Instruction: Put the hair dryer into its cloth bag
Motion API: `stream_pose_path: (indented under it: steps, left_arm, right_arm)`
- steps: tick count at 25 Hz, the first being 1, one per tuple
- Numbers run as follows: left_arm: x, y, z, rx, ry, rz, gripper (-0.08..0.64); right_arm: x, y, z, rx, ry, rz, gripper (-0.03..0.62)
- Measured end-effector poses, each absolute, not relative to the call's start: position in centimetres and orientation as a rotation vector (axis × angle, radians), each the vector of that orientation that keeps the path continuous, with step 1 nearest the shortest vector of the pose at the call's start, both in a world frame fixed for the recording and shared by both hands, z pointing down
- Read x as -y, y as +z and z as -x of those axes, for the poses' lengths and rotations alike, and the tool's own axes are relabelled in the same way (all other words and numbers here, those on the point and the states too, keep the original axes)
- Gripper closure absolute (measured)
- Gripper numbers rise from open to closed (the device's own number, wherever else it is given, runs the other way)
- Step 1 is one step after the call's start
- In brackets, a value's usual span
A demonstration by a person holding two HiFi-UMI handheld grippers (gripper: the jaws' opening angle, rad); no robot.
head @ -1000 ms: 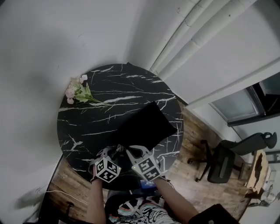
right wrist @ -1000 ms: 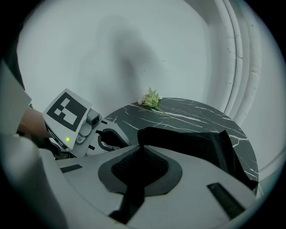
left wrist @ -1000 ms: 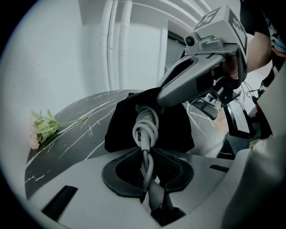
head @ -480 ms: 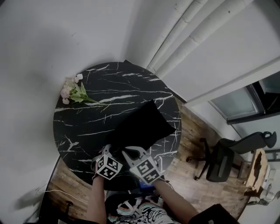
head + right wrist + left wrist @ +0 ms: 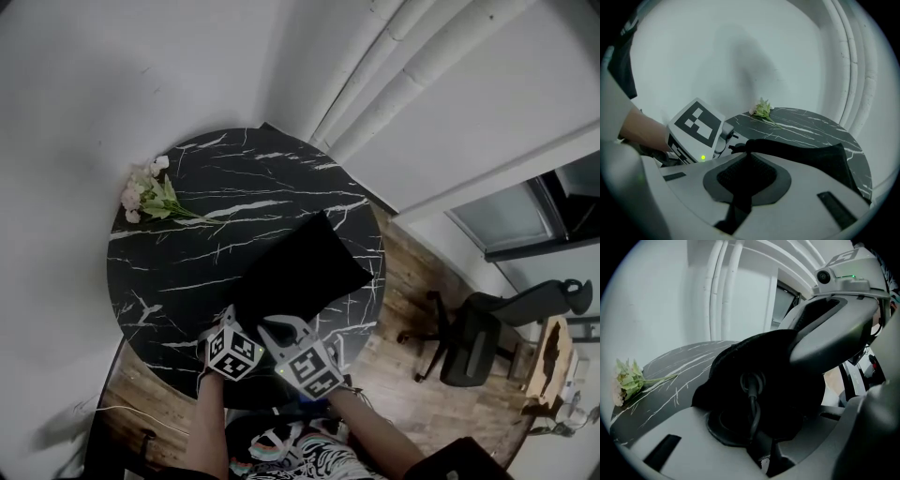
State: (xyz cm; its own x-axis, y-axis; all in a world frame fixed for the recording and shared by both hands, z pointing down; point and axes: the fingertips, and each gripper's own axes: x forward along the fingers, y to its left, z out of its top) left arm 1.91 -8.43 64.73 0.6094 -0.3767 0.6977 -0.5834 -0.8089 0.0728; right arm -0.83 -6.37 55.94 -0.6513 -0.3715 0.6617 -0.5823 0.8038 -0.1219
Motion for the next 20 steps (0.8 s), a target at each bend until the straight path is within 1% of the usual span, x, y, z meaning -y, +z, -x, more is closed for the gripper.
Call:
stream_pose_path:
  steps: [4,11,20]
  left_arm:
    - [8.7,64.8,-2.6,0.771,0.987,-2.555,0.479]
    - [9.4,65.1,-3.6,0.776,0.992,-2.568,0.479]
    - [10.1,66.8,-4.4,0.806,1.084,-2.56,0.479]
  right_arm:
    - [6.3,55.4,1.0,2.362,0.41,-0.692,0.565]
    - [6.9,53.6,1.0,2.482,0.529,-0.7,0.565]
    - [7.3,52.5,0.3,2.526,0.649,-0.737,0.565]
